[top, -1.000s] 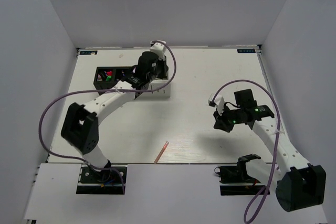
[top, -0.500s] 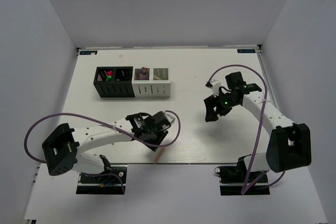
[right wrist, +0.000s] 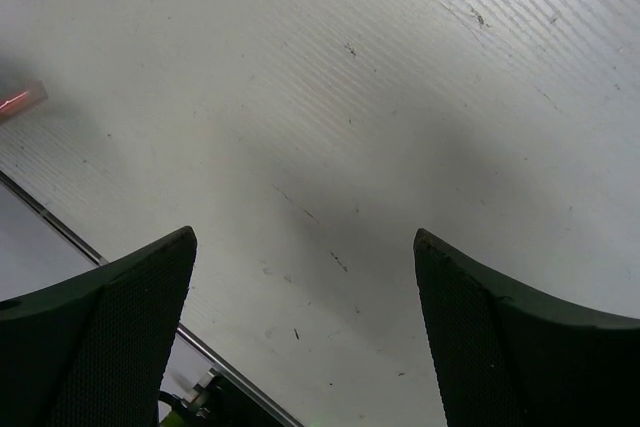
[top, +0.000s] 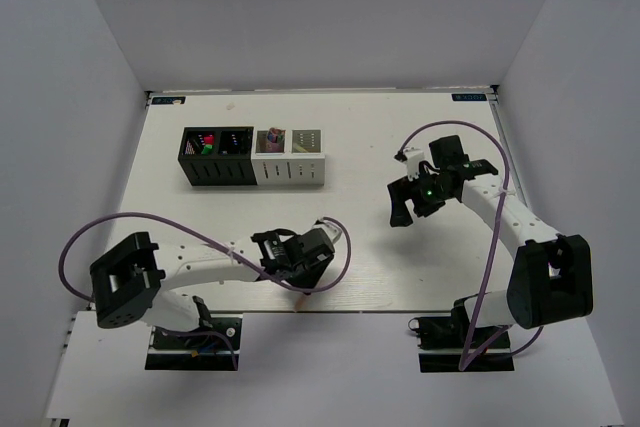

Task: Sort the stationery into containers
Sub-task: Pick up the pen from the corner of the board.

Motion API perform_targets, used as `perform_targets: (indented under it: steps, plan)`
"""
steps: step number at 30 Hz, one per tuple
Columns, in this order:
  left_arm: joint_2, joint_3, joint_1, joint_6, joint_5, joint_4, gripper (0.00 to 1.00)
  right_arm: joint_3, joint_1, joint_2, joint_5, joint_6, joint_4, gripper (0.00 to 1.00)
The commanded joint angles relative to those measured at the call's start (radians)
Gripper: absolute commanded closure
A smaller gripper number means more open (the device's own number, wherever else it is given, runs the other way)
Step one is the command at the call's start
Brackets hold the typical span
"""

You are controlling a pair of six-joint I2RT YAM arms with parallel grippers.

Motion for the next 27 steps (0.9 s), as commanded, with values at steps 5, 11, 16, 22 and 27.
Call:
perform_targets:
  steps: [5, 11, 16, 22, 27]
  plan:
    - [0.073, 0.014, -0.005, -0.024, -0.022, 0.146, 0.44, -0.011, -0.003, -0.017, 0.013, 0.016, 0.029, 0.10]
    - [0.142, 0.040, -0.005, -0.030, -0.038, 0.146, 0.52, -0.025, -0.008, -0.034, 0.016, 0.016, 0.037, 0.10]
    - [0.165, 0.027, -0.004, -0.051, -0.056, 0.146, 0.65, -0.028, -0.020, -0.050, 0.012, 0.018, 0.044, 0.10]
    - [0.194, 0.008, -0.005, -0.068, -0.076, 0.117, 0.94, -0.033, -0.037, -0.067, 0.001, 0.019, 0.048, 0.10]
    - [0.154, 0.092, 0.039, 0.007, -0.111, 0.063, 1.00, -0.028, -0.043, -0.054, -0.021, -0.022, 0.020, 0.10]
